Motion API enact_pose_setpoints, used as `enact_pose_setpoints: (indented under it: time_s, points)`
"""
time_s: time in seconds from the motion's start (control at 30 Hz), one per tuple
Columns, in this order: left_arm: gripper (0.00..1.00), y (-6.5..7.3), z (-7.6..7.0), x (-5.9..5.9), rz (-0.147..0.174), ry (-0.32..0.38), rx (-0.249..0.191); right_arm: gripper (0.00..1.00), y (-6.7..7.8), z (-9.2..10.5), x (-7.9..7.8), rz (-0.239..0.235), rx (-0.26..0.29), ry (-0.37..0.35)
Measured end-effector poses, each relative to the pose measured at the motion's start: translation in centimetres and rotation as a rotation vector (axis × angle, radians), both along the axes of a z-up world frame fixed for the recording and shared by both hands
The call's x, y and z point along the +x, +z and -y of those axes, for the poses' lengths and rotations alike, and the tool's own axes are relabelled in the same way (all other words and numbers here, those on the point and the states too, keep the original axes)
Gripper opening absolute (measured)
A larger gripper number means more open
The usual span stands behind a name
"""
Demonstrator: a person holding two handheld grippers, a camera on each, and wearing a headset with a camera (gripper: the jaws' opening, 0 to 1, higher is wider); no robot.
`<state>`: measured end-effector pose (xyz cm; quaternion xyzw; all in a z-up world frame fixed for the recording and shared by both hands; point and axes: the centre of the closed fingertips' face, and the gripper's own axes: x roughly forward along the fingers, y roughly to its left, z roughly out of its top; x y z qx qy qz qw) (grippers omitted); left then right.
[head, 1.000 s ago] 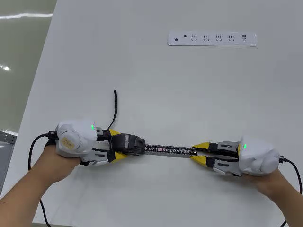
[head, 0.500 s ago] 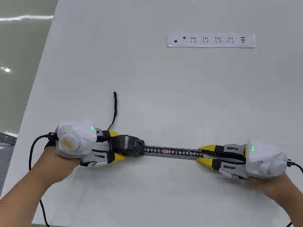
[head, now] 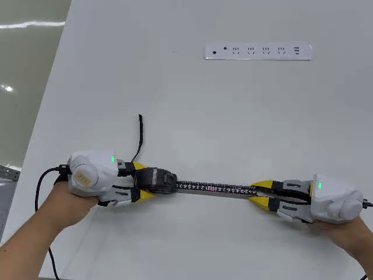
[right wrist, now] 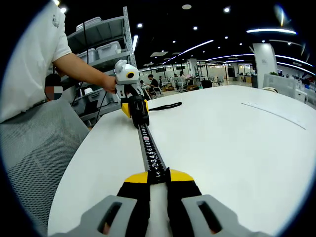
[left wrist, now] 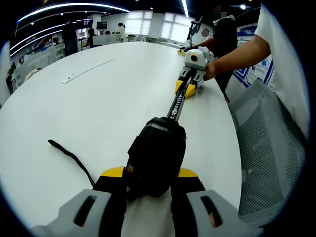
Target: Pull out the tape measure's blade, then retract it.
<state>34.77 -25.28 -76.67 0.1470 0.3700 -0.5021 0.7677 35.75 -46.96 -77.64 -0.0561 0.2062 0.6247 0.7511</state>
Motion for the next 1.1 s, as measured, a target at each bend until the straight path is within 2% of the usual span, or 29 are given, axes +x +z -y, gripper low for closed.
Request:
enact_pose_setpoints:
  time_s: [0.63,1.1]
  points:
    - [0.31,-0.2,-0.1,0.0,0.0,-0.005,0.008,0.1,0.1,2.0,-0.1,-0.014,-0.001,-0.03]
    - [0.31,-0.2,-0.1,0.0,-0.003,-0.005,0.014,0.1,0.0,3.6,0.0,-0.006,-0.015,-0.04]
